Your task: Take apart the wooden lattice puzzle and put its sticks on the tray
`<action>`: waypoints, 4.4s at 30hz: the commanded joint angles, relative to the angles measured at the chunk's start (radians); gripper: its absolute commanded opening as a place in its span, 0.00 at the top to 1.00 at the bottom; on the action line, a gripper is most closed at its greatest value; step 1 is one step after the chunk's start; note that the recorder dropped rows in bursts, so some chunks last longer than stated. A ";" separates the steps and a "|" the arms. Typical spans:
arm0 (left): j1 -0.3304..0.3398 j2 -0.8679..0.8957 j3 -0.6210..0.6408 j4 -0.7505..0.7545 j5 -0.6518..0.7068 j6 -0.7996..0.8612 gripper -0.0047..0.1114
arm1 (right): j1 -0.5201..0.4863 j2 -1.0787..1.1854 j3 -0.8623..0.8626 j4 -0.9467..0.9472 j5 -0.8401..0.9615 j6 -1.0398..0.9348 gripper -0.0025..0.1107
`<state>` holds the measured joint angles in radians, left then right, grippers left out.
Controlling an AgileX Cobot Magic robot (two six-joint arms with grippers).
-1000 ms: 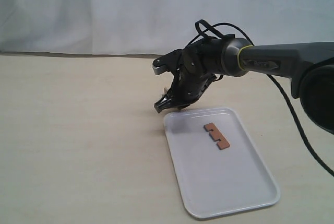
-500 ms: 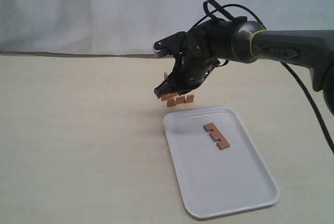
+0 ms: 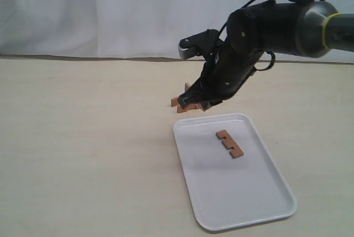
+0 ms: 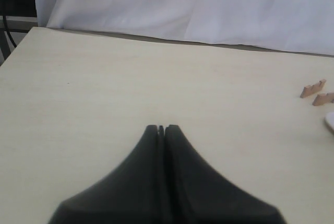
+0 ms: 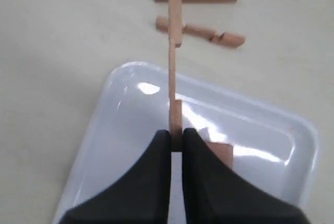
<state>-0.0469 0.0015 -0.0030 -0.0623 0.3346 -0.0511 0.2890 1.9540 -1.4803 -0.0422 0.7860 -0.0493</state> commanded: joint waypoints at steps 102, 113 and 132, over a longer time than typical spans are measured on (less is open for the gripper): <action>0.001 -0.002 0.003 0.002 -0.012 -0.003 0.96 | -0.089 0.322 -0.374 0.109 0.099 -0.287 0.57; 0.001 -0.002 0.003 0.000 -0.012 -0.003 0.96 | -0.089 0.348 -0.392 0.109 0.075 -0.403 0.56; 0.001 -0.002 0.003 0.000 -0.012 -0.003 0.96 | -0.089 0.400 -0.392 0.094 -0.013 -0.493 0.47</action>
<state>-0.0469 0.0015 -0.0030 -0.0623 0.3346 -0.0511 0.2024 2.3461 -1.8646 0.0600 0.7902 -0.5309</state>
